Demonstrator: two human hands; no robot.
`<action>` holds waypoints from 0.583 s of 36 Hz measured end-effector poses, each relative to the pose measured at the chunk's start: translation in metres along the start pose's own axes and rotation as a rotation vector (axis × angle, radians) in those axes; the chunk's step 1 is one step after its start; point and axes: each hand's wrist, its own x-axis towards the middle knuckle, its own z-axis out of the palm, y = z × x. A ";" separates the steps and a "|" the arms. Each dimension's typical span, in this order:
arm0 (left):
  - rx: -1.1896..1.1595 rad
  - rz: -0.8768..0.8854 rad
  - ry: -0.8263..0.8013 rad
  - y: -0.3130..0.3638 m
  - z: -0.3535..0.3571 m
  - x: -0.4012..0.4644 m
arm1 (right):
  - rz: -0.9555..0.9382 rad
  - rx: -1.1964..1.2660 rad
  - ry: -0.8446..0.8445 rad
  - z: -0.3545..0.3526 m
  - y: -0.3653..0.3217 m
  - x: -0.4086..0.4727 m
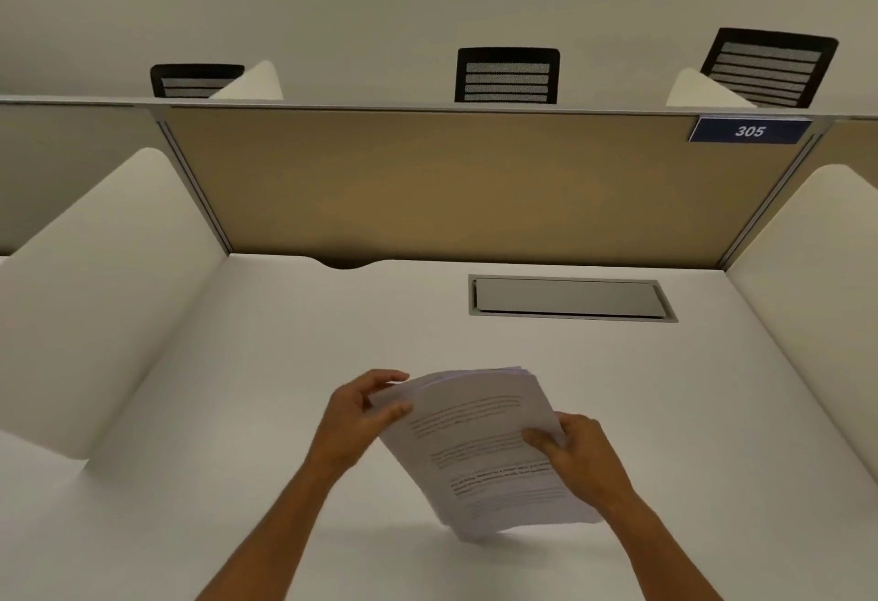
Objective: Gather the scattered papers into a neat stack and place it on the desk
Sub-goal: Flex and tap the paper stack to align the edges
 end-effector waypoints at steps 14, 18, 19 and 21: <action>0.168 -0.041 -0.245 -0.001 0.038 0.000 | -0.172 -0.502 -0.156 -0.019 -0.032 0.006; 0.075 -0.144 -0.127 -0.020 0.033 -0.011 | 0.000 -0.296 -0.143 -0.050 0.002 -0.001; 0.061 -0.173 -0.099 -0.024 0.031 -0.014 | 0.027 -0.200 -0.134 -0.056 0.011 -0.003; 0.031 -0.227 -0.061 -0.034 0.027 -0.017 | 0.077 -0.043 -0.117 -0.064 0.026 -0.007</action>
